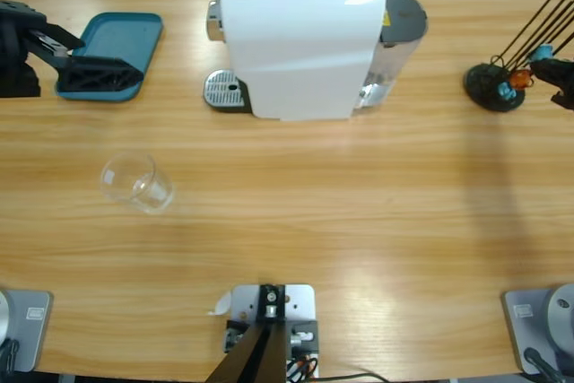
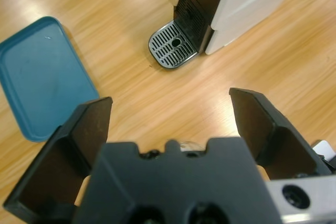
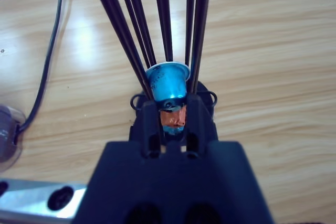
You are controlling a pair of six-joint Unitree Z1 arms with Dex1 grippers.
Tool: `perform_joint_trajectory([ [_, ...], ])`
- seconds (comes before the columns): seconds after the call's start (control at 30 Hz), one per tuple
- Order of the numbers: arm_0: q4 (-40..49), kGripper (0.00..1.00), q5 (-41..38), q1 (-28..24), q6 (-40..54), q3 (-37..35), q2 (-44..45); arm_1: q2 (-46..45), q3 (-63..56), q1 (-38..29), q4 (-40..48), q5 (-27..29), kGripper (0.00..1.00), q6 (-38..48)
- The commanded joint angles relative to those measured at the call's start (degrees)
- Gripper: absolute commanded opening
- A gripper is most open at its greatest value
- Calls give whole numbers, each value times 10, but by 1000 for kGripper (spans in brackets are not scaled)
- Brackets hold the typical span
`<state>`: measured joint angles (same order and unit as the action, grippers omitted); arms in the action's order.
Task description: Pour coffee
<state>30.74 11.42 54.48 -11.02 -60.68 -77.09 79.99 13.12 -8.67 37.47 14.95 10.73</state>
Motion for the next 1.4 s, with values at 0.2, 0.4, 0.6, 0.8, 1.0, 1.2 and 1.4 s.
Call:
perform_joint_trajectory([
  [0.2,-5,968,-10,16,-21,7,-35,-172,139,4,-247,16,0,-3],
  [0.4,-6,968,-10,16,-24,18,-30,-221,207,-9,-325,3,0,-36],
  [0.6,-5,968,-8,16,-18,23,-17,-261,272,-81,-418,-206,0,-186],
  [0.8,8,967,-8,0,32,40,59,-198,387,-280,-536,-231,0,-297],
  [1.0,33,966,-8,-30,44,76,142,-31,554,-412,-591,-253,0,-304],
  [1.2,33,966,-8,-43,44,84,161,87,672,-413,-588,-295,0,-315],
  [1.4,32,965,-8,-59,41,115,176,173,723,-413,-570,-310,0,-314],
])
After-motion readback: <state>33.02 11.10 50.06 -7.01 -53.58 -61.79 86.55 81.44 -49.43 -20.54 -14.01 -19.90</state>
